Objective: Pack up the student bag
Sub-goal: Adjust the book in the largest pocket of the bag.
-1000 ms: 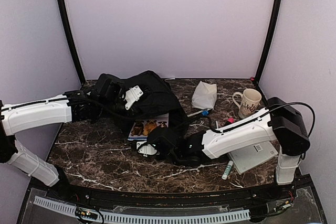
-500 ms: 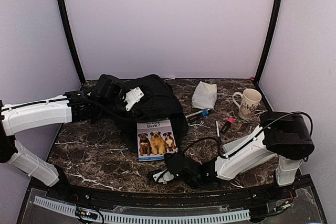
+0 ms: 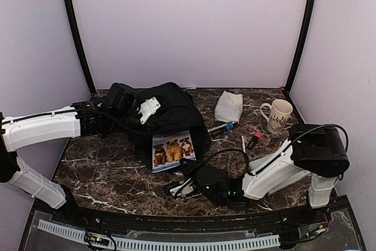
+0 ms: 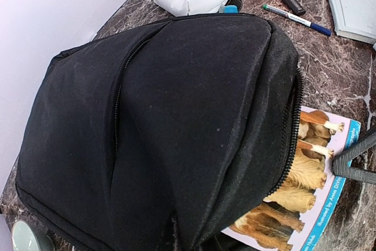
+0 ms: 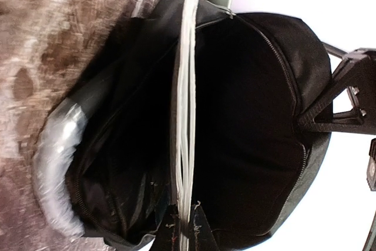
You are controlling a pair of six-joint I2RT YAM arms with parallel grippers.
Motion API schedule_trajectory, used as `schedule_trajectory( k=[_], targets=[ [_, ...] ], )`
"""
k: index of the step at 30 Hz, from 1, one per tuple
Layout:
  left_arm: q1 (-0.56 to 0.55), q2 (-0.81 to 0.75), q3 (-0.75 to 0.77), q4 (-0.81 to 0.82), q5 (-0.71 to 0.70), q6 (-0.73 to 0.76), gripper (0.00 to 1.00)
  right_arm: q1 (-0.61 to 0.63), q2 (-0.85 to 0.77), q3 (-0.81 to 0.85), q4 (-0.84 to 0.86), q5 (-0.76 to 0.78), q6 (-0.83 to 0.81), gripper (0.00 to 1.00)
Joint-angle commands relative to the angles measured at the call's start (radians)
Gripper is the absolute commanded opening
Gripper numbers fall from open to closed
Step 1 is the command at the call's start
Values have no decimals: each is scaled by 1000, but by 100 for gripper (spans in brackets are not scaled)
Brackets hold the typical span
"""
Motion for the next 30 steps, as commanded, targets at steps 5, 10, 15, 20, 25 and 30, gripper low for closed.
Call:
schedule_trajectory(
  k=[5,10,15,20,25,30],
  targets=[
    [1,-16,13,40,89,-12,0,-110,61,102,85,-67,-56,0],
    [0,-18,13,33,112,-10,0,-160,90,92,77,-171,-63,0],
    [1,-25,6,38,112,-5,0,-164,78,22,180,-275,-123,0],
    [5,-10,8,43,89,-6,0,-96,28,-45,266,-265,-187,0],
    [8,6,16,36,95,-8,0,-70,-14,-105,321,-250,-241,0],
    [8,12,20,30,142,-1,0,-76,-33,-76,310,-230,-258,0]
  ],
)
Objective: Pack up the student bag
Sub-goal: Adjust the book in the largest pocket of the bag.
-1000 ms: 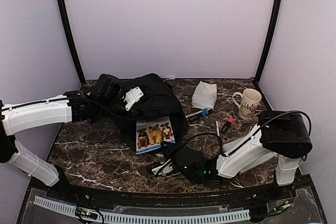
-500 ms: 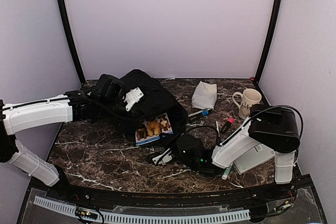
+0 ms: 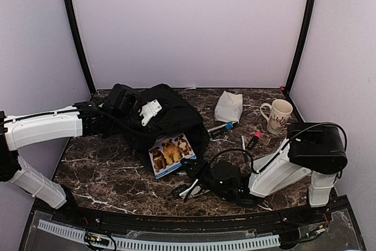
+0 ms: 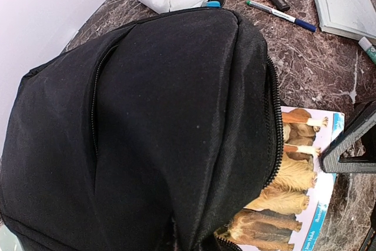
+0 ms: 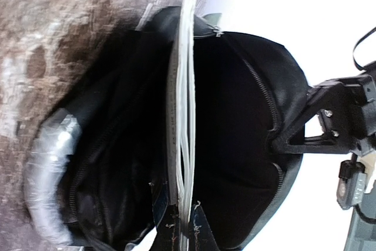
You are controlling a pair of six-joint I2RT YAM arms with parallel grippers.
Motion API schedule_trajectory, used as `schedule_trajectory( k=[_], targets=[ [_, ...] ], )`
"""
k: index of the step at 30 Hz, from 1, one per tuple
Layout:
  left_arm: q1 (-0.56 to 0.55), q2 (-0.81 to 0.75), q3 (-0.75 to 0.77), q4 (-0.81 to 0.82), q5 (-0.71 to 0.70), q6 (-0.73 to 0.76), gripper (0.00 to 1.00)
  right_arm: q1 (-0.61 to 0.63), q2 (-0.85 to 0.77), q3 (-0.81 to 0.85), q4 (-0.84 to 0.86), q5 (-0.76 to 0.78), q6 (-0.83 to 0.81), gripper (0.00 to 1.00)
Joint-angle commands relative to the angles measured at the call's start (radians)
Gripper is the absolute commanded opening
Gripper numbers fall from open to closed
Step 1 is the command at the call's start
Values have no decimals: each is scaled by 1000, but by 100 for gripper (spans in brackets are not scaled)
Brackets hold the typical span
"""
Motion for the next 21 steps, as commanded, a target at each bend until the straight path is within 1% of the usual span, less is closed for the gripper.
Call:
schedule_trajectory(
  k=[1,3,5,14,16,17,18,19,21],
  targets=[
    [0,-8,20,40,84,5,0,-9,-43,55,38,26,-6,0],
    [0,-13,21,35,117,8,0,-29,-37,90,-13,29,31,0],
    [-1,-22,16,36,136,10,0,-48,-18,103,-7,7,37,0],
    [-1,-55,2,41,162,24,0,-106,74,171,-102,-21,134,0],
    [-1,-60,-1,45,166,29,0,-107,76,183,-176,-12,176,6],
    [-1,-62,-3,46,166,31,0,-107,68,196,-255,-5,209,12],
    [-1,-62,-3,46,166,31,0,-106,55,218,-359,3,259,18],
    [-1,-62,-2,44,169,31,0,-104,42,253,-498,-1,320,25],
    [-1,-64,-2,41,172,30,0,-104,6,325,-743,-32,483,37]
  ],
)
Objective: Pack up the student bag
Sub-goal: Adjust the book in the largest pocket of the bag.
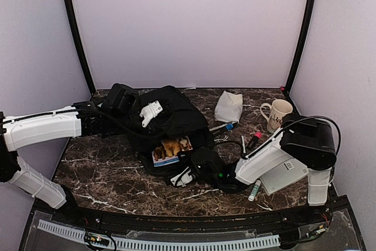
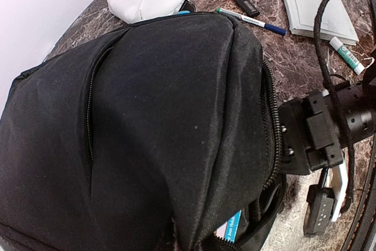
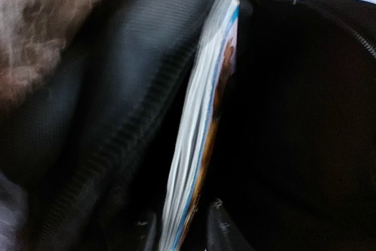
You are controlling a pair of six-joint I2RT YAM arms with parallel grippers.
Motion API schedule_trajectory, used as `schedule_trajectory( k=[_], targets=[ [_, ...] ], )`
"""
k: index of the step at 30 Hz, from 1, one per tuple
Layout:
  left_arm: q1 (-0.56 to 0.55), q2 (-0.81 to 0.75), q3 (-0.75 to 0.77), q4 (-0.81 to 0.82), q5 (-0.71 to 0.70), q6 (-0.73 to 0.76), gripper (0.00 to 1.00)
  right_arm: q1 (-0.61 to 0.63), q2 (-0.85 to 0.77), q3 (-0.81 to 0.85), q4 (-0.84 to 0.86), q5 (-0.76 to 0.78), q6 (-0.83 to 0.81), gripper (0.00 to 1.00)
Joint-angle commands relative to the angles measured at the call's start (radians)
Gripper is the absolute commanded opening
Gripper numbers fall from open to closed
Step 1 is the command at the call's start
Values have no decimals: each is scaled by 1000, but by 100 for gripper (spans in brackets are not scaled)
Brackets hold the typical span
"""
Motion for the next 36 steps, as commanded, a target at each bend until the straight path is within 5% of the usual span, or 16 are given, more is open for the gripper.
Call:
schedule_trajectory(
  k=[1,6,12,25,36],
  targets=[
    [-1,-56,-1,45,56,16,0,-2,-76,165,-565,-47,376,40],
    [-1,-58,0,39,67,18,0,-8,-162,315,-941,-233,652,49],
    [-1,-50,7,22,102,16,0,-13,-165,389,-1085,-370,767,49],
    [-1,-48,9,16,115,16,0,-35,-66,419,-988,-247,787,36],
    [-1,-51,9,12,149,23,0,-52,39,383,-776,-69,642,28]
  ],
)
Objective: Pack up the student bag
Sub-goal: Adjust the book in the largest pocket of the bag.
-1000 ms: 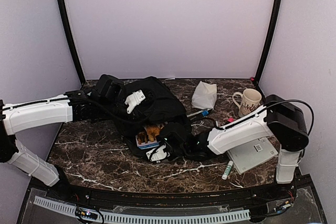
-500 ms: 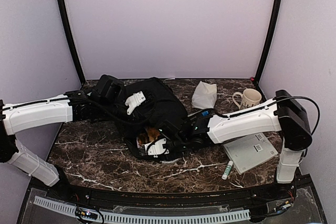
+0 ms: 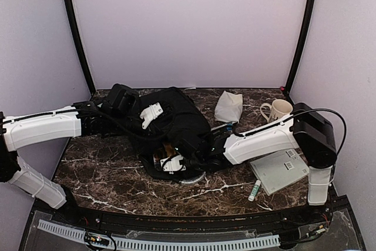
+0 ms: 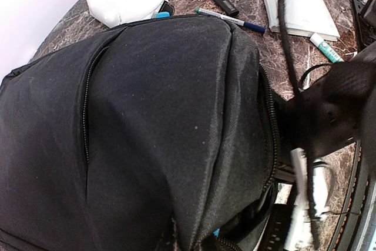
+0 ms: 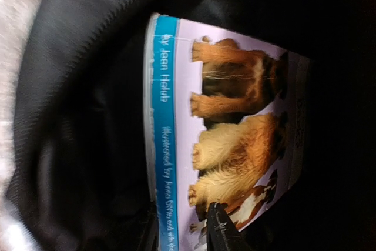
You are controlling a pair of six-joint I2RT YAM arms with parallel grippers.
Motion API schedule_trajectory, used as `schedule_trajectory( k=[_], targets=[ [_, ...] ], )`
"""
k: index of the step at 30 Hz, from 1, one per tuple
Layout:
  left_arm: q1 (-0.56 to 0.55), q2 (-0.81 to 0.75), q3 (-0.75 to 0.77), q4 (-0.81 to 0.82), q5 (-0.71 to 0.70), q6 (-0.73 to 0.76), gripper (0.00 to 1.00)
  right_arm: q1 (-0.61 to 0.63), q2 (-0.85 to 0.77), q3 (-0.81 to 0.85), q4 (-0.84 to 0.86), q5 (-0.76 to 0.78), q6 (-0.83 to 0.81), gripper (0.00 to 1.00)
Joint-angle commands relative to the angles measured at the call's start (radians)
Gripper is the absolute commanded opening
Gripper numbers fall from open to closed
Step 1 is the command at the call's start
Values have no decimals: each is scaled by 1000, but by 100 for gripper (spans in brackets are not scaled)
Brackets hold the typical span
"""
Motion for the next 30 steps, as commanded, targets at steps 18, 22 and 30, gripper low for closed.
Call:
schedule_trajectory(
  k=[18,22,30],
  targets=[
    [-1,-39,12,27,115,17,0,-69,265,63,603,348,-263,9],
    [-1,-38,11,25,115,17,0,-73,312,87,682,372,-298,7],
    [-1,-28,28,9,66,-3,0,-65,285,60,647,371,-252,13]
  ],
)
